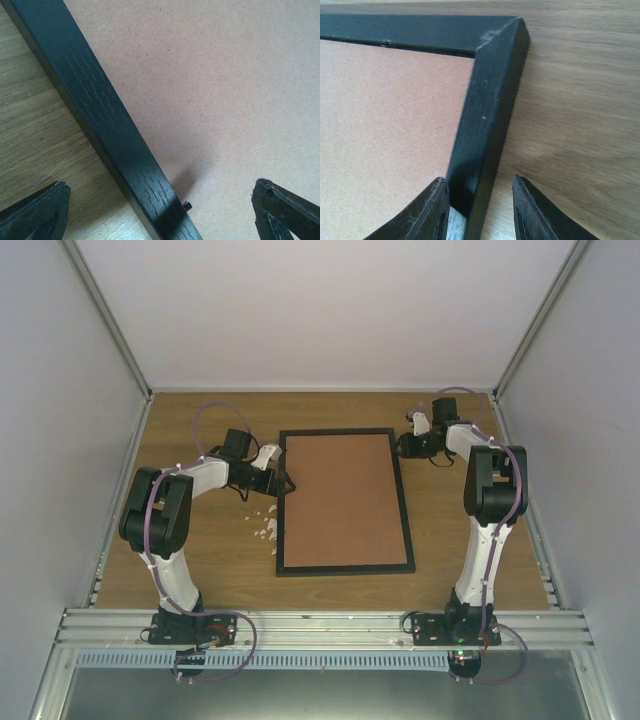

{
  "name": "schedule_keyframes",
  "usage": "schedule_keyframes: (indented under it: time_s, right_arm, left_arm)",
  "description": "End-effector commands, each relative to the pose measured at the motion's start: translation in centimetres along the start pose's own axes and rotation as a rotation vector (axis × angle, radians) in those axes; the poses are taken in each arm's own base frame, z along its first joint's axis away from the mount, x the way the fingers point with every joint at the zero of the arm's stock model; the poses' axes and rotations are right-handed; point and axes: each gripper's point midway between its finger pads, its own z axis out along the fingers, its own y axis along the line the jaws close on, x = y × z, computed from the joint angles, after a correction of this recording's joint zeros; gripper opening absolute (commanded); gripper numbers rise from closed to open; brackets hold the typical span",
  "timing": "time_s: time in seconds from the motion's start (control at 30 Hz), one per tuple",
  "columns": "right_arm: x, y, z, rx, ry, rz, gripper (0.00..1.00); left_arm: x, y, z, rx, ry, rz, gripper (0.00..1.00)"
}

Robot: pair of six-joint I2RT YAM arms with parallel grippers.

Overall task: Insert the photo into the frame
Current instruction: Install the photo frame at the center of the board.

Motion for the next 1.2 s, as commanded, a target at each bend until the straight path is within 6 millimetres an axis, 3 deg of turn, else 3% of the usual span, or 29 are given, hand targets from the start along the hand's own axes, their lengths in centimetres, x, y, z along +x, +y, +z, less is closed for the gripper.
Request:
schedule_keyframes:
  time_s: [0.0,0.43,0.6,0.7,0.8,0.87,1.0,1.17]
  right_arm:
    - [2.1,0.7,2.4,0.000,0.070,-0.012,0.37]
    - [2.5,0.8,2.9,0.007,0.086,-0.051,0.38]
    - [0.1,3.9,0.5,-0.105,0.015,-0.083,0.46]
    - [-1.5,4.3,-1.1,-0.085,-0.023,-0.099,0.48]
    - [-2.6,3.4,-2.2,-0.019,-0.049,-0.111,0.51]
    - [-2.9,2.7,-2.4,0.023,-0.055,-0.123,0.50]
    - [-2.5,1.3,-2.0,0.079,-0.042,-0.124,0.49]
    - [-1.8,0.1,-1.4,0.125,-0.027,-0.120,0.46]
  left_arm:
    - [-0.8,0.1,0.4,-0.003,-0.019,0.011,0.99]
    - [-0.8,0.2,0.5,0.000,-0.018,0.010,0.99]
    - [-1.0,0.2,0.3,-0.006,-0.027,0.019,0.99]
    - [-2.7,-0.3,-1.3,-0.035,-0.104,0.094,0.99]
    - [-5.2,-1.9,-3.3,-0.076,-0.187,0.262,0.99]
    - [-5.7,-3.2,-3.5,-0.077,-0.175,0.387,0.99]
    - [-5.0,-6.5,-2.7,0.003,-0.117,0.583,0.99]
    - [-2.8,-10.8,0.1,0.060,-0.032,0.727,0.99]
